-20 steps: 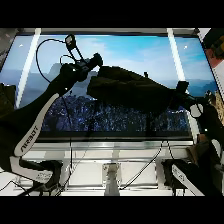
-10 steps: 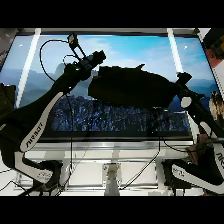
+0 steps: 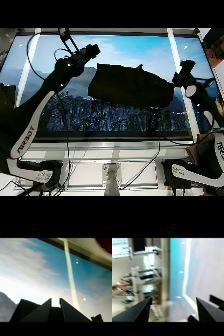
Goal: Fold the clothes and pants, and hang the long-sleeved shirts on hangers.
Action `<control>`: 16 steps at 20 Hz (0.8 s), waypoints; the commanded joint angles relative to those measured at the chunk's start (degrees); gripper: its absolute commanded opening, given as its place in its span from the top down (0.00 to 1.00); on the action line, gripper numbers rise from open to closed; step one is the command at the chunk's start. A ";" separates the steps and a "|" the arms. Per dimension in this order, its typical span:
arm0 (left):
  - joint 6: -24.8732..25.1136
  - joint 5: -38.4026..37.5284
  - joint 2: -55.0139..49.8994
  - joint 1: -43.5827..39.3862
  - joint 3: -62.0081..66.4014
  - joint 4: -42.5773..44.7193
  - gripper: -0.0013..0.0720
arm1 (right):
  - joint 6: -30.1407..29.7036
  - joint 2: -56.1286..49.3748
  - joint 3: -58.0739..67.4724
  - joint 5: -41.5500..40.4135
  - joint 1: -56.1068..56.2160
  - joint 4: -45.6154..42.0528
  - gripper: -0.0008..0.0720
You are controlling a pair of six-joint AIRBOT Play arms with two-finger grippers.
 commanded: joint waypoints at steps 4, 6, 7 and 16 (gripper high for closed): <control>10.08 21.22 13.90 4.20 0.07 0.20 0.79 | -47.84 -1.51 14.34 51.63 -14.32 1.68 0.15; 13.46 25.22 18.82 4.11 0.07 0.11 0.79 | -57.27 -5.09 17.07 62.97 -19.82 10.91 0.15; 14.86 25.92 21.07 3.63 0.04 -0.46 0.79 | -63.04 -7.56 18.05 68.02 -21.84 17.79 0.15; 16.96 31.56 27.58 0.39 0.04 -0.68 0.79 | -74.36 -17.68 23.15 76.35 -23.80 26.18 0.07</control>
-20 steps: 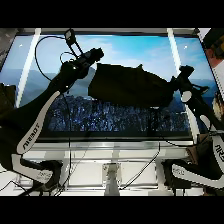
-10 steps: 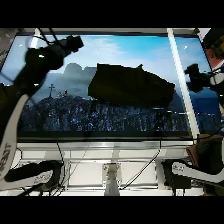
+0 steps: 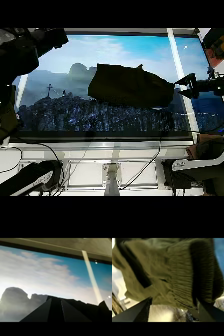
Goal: Fold the clothes and pants, and hang the long-sleeved shirts on hangers.
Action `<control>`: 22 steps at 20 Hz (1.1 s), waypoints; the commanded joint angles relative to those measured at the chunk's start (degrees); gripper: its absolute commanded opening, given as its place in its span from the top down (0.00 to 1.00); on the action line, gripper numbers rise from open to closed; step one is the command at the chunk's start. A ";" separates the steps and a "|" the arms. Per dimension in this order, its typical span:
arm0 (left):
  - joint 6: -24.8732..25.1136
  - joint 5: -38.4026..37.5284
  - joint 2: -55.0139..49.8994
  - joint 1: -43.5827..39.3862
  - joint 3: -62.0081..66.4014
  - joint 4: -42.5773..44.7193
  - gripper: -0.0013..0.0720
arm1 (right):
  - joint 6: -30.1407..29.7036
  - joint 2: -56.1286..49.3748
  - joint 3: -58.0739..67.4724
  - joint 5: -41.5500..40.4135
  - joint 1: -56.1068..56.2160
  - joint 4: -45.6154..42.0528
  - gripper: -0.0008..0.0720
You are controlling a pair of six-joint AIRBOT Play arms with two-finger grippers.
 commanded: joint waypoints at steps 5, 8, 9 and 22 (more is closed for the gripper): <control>0.76 5.86 1.07 -2.19 0.00 -0.11 0.79 | -2.84 -4.63 1.14 3.82 -0.48 -3.10 0.02; 0.76 5.88 1.07 -2.91 0.00 -0.31 0.79 | -2.86 -8.55 2.93 4.42 -0.48 -3.48 0.02; 0.76 5.88 1.07 -3.02 0.00 -0.31 0.79 | -2.86 -9.81 3.76 4.39 -0.39 -3.34 0.02; 0.76 5.90 1.05 -3.41 0.00 -0.31 0.79 | -2.84 -22.21 6.95 9.79 3.34 -2.19 0.03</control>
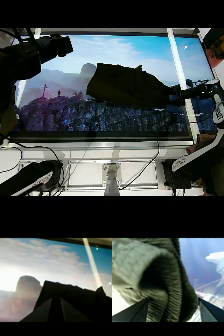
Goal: Fold the clothes and pants, and hang the long-sleeved shirts on hangers.
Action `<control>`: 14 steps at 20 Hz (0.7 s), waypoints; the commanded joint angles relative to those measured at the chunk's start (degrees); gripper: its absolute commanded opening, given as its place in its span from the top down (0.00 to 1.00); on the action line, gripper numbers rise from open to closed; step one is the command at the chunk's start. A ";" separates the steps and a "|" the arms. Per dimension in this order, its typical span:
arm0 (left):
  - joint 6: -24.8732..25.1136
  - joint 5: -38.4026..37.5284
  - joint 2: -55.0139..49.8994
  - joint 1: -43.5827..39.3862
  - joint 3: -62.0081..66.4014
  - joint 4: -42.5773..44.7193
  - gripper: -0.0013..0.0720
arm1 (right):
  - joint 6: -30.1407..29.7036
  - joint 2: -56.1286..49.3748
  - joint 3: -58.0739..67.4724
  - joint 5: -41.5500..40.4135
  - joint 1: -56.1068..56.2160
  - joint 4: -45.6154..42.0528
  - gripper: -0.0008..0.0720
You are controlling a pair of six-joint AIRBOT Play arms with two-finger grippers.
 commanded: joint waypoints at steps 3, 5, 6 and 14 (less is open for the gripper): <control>0.00 0.00 0.02 -0.07 0.00 0.02 0.79 | -0.02 -2.95 0.15 0.00 2.64 -0.35 0.07; 0.00 0.00 0.02 -0.09 0.00 0.02 0.79 | -2.05 -2.95 0.15 -0.46 3.26 0.37 0.59; 0.00 0.02 0.02 -0.09 0.00 0.00 0.79 | -3.61 -2.93 0.15 -0.85 3.30 0.98 0.72; 0.00 -0.02 0.02 -0.07 0.00 0.02 0.79 | -2.51 2.21 0.66 1.81 -1.55 5.40 0.97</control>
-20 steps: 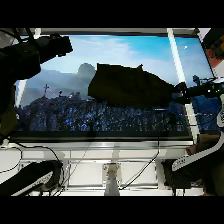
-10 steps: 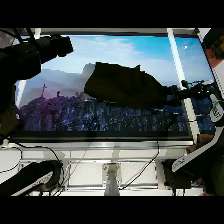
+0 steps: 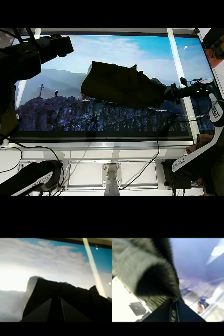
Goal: Fold the clothes and pants, and hang the long-sleeved shirts on hangers.
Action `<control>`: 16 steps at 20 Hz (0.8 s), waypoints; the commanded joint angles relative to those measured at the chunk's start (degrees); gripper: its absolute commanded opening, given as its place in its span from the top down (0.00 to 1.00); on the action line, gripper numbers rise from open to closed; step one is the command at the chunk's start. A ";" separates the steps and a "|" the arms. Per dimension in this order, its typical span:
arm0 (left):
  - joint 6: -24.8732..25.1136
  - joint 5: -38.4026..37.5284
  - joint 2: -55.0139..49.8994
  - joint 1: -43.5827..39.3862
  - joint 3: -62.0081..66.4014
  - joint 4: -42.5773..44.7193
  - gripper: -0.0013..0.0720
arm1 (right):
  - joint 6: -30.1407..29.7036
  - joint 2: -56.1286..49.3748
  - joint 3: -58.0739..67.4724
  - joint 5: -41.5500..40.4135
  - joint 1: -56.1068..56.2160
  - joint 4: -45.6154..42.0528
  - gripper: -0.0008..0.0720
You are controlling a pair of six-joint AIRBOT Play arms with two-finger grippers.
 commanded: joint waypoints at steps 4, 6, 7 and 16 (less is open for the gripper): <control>0.00 -0.02 0.02 0.00 0.00 0.02 0.79 | 4.42 8.57 2.97 0.72 -12.52 -5.53 0.97; 0.00 -0.04 -0.02 0.00 0.00 0.02 0.79 | 6.29 10.99 5.01 0.83 -18.51 -10.08 0.97; 0.00 -0.07 -0.09 0.00 0.00 0.02 0.79 | 6.97 11.78 6.25 1.20 -21.46 -12.74 0.97; -0.42 -0.72 -3.26 -1.49 0.00 -3.28 0.79 | 10.10 12.90 17.92 1.16 -45.11 -26.05 0.97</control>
